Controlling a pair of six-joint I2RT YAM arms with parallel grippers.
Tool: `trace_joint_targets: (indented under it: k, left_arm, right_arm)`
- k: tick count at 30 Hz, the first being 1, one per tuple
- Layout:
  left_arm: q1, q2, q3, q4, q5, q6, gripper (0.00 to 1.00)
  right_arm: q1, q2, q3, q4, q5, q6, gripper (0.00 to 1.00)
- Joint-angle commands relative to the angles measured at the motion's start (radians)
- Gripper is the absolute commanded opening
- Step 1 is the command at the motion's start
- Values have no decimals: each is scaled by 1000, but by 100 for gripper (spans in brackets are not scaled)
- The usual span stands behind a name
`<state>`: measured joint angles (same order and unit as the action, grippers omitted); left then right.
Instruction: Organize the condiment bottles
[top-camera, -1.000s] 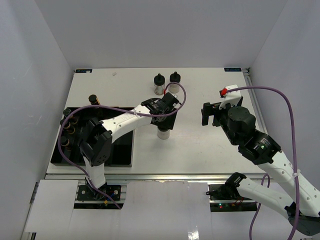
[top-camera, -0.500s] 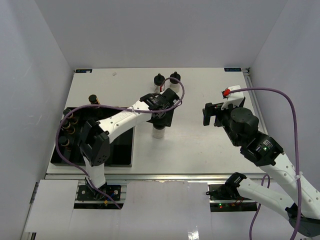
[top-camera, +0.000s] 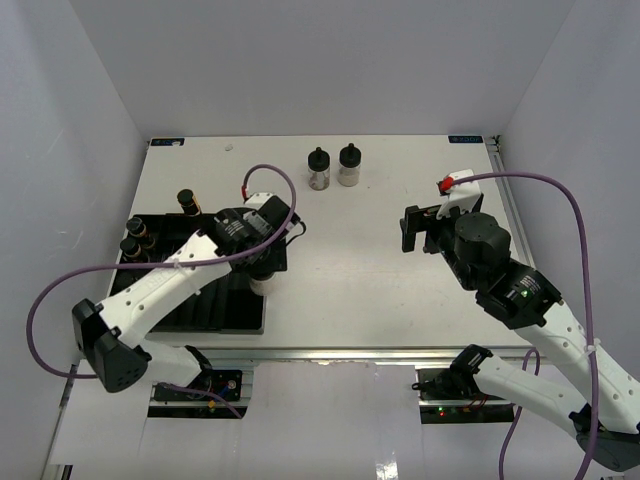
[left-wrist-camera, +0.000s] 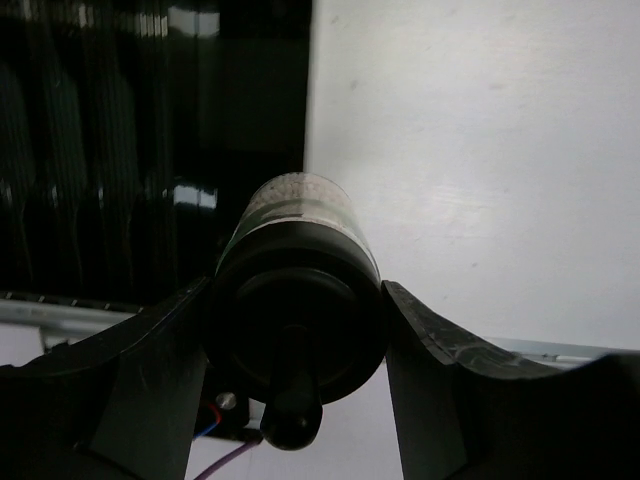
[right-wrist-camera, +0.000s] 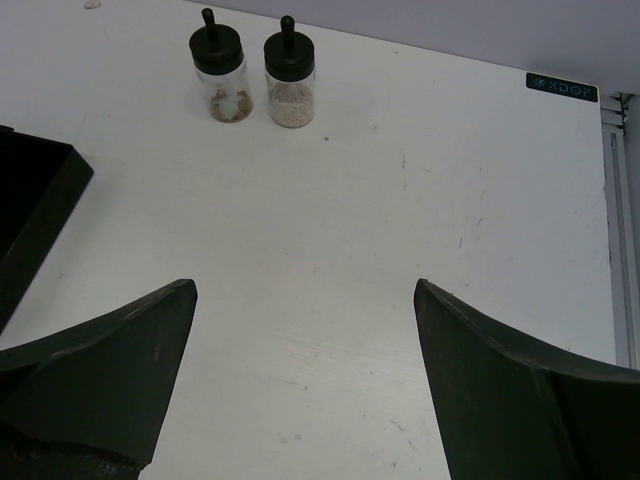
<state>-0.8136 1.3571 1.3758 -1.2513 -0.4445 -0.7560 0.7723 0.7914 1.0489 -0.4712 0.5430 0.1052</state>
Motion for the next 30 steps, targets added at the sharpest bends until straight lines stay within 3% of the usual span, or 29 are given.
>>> trace_joint_targets:
  k: [1, 13, 25, 30]
  left_arm:
    - [2, -152, -77, -98, -48, -130, 0]
    - [2, -262, -287, -33, -63, -236, 0]
    - [4, -242, -381, 124, -92, -224, 0]
    - [14, -202, -405, 121, -97, -255, 2]
  right_arm:
    - [-7, 5, 25, 14, -16, 16, 96]
    - [-7, -15, 39, -10, -31, 31, 96]
    - [-7, -32, 19, 4, -26, 17, 96]
    - [-7, -30, 16, 10, -9, 4, 96]
